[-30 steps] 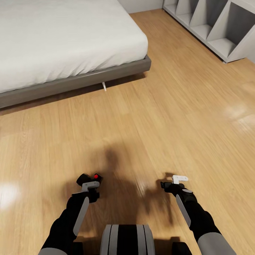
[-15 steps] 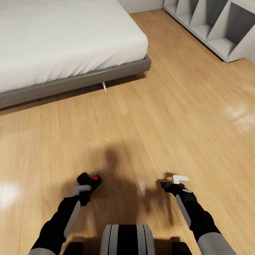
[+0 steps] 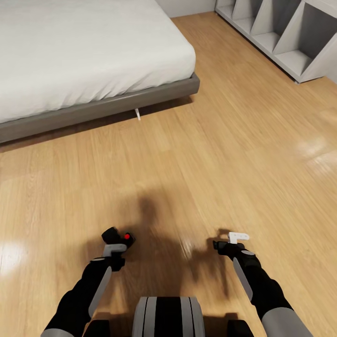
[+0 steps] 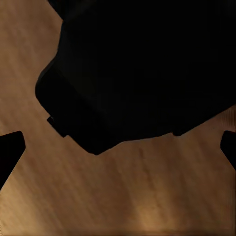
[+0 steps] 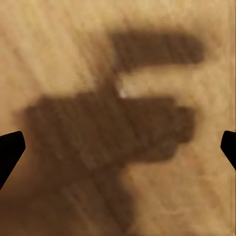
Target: Attach the digital camera to the camera tripod in the bedroom.
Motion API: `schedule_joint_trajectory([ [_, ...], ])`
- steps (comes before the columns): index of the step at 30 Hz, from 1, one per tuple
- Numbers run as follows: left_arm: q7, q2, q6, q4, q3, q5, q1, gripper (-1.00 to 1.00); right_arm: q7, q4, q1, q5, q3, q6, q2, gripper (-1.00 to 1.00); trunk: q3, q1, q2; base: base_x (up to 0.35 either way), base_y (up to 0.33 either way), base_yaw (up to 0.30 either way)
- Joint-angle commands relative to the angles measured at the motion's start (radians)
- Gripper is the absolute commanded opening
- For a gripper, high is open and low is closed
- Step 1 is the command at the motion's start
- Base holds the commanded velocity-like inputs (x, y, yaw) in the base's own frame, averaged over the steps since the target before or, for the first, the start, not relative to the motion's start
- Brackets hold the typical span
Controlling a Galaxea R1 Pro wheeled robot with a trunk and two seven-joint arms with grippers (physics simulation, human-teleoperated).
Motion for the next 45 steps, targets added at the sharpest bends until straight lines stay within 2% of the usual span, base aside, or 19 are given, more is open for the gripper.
schedule_joint_trajectory([
  [1, 0.011, 0.000, 0.009, -0.005, -0.007, 0.011, 0.000, 1.00, -0.006, -0.002, 0.000, -0.008, 0.002, 0.004, -0.001, 1.00, -0.001, 0.000, 0.000, 0.000, 0.000, 0.000],
  [6, 0.016, 0.012, 0.017, 0.001, -0.035, 0.012, 0.000, 1.00, -0.006, -0.002, 0.000, -0.007, 0.002, 0.003, -0.004, 1.00, -0.001, 0.000, 0.000, 0.000, 0.000, 0.000],
  [29, 0.003, 0.140, 0.006, 0.003, -0.164, 0.015, 0.002, 1.00, -0.006, -0.002, 0.000, -0.007, 0.002, 0.001, -0.004, 1.00, -0.001, 0.000, 0.000, 0.000, 0.000, 0.000],
  [37, 0.003, 0.151, 0.002, 0.004, -0.209, 0.013, 0.004, 1.00, -0.007, -0.002, 0.000, -0.007, 0.002, 0.001, -0.004, 1.00, -0.001, 0.000, 0.000, 0.000, 0.000, 0.000],
  [38, 0.002, 0.162, 0.002, 0.004, -0.317, 0.013, 0.004, 1.00, -0.006, -0.002, 0.000, -0.007, 0.002, 0.001, -0.004, 1.00, -0.001, 0.000, 0.000, 0.000, 0.000, 0.000],
  [42, 0.001, 0.185, 0.000, 0.002, -0.398, 0.015, 0.004, 1.00, -0.006, -0.002, 0.000, -0.007, 0.002, 0.001, -0.004, 1.00, -0.001, 0.000, 0.000, 0.000, 0.000, 0.000],
  [45, 0.000, 0.197, -0.001, 0.001, -0.431, 0.016, 0.004, 1.00, -0.006, -0.002, 0.000, -0.007, 0.002, 0.001, -0.004, 1.00, -0.001, 0.000, 0.000, 0.000, 0.000, 0.000],
])
